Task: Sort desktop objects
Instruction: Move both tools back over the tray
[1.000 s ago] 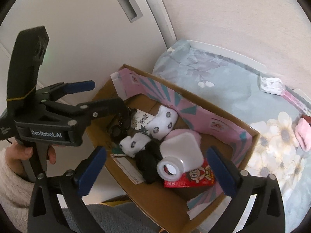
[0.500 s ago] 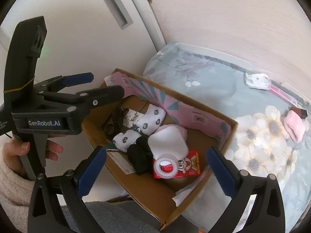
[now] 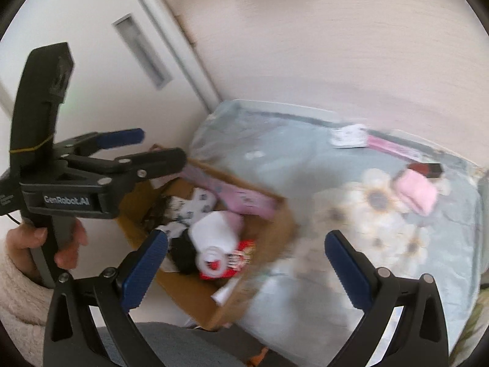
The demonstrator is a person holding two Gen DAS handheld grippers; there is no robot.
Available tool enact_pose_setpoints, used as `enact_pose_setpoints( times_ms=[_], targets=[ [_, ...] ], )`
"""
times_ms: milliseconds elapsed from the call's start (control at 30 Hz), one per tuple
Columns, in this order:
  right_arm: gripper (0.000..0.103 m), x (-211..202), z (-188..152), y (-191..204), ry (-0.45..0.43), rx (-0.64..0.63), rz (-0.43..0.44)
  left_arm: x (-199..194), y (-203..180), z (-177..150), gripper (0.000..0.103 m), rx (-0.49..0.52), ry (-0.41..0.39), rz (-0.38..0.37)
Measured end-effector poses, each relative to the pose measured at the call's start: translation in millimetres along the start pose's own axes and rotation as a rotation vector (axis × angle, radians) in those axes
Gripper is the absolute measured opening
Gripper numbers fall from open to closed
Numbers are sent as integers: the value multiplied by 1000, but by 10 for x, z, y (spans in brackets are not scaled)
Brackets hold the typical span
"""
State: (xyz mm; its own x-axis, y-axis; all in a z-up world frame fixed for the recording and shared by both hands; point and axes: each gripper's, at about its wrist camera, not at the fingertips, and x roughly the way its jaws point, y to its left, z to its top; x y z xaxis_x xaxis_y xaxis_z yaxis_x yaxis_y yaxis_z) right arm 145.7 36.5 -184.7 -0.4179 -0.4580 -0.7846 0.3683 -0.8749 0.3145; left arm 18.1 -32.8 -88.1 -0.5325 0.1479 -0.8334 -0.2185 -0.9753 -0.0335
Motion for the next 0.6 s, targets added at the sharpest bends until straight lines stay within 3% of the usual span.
enact_pose_setpoints(
  times_ms=[200, 333, 500, 600],
  targets=[
    [102, -299, 31, -586, -53, 99, -80, 32, -365, 311, 103, 65, -29, 20],
    [102, -500, 127, -1081, -74, 157, -160, 187, -540, 588, 103, 48, -23, -21],
    [102, -583, 249, -1549, -92, 168, -228, 601, -766, 917, 103, 10, 6, -6],
    [102, -418, 323, -1859, -76, 160, -261, 1005, -879, 1059, 103, -26, 44, 13]
  ],
)
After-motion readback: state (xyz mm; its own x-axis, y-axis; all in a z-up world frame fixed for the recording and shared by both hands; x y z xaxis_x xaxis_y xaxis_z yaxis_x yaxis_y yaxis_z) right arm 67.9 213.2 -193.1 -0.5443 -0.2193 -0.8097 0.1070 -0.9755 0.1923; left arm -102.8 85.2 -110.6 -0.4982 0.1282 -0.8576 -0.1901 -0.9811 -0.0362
